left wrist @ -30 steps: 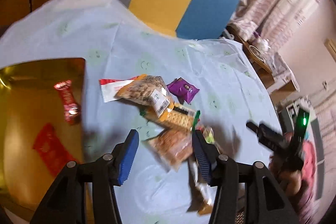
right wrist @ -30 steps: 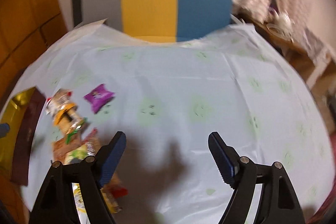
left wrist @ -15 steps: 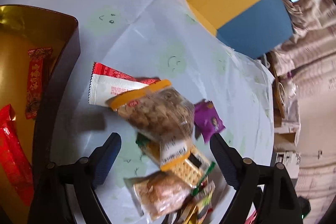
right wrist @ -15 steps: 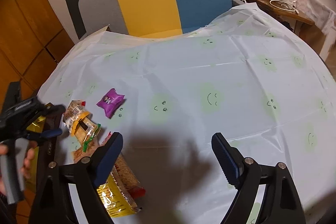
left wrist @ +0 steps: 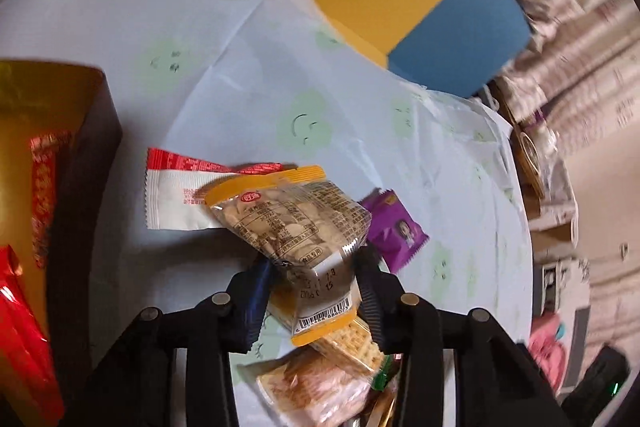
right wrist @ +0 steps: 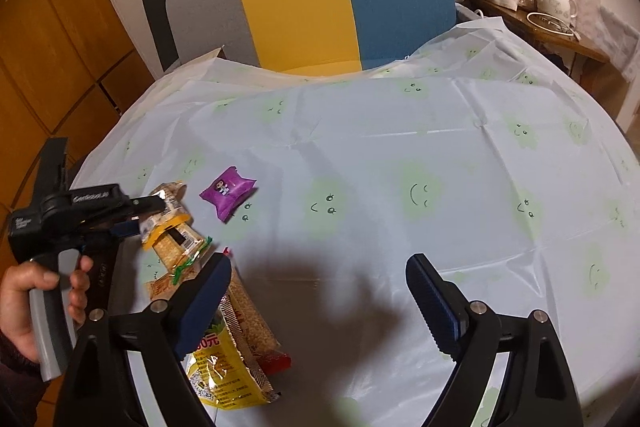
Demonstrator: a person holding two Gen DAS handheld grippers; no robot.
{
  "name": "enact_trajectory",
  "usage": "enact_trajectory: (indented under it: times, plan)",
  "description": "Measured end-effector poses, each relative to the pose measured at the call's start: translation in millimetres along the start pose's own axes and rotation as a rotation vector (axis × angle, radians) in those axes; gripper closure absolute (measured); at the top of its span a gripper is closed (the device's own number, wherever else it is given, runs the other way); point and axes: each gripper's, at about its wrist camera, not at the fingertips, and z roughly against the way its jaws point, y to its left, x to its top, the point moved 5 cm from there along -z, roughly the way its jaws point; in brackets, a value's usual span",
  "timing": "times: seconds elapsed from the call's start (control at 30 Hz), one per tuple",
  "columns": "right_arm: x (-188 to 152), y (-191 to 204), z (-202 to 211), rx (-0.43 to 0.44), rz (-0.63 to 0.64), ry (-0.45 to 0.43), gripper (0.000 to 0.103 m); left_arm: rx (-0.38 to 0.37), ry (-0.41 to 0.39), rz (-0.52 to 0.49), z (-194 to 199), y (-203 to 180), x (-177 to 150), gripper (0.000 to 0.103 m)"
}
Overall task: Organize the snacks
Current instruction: 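Grasp the clear nut bag with orange label with the left gripper, then carry the nut bag over the tin with left gripper while right grasps a white packet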
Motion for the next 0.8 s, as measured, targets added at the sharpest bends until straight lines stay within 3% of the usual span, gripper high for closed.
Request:
enact_trajectory:
  times: [0.27,0.4,0.63,0.8]
  plan:
    - [-2,-5,-5,-0.041,0.006,0.008,0.013,-0.008,-0.079,-0.282,57,-16,-32,0.061]
    - [-4,0,-7,-0.032,0.026,0.007,0.013,-0.016,-0.111,-0.372,88,-14,-56,0.061]
    - [-14,35,-15,0.031,0.13,0.02,0.019,-0.043,-0.15,-0.386,130,14,-80,0.061]
    - [-10,88,-17,0.113,0.269,0.007,0.023,-0.047,-0.164,-0.326,154,49,-91,0.061]
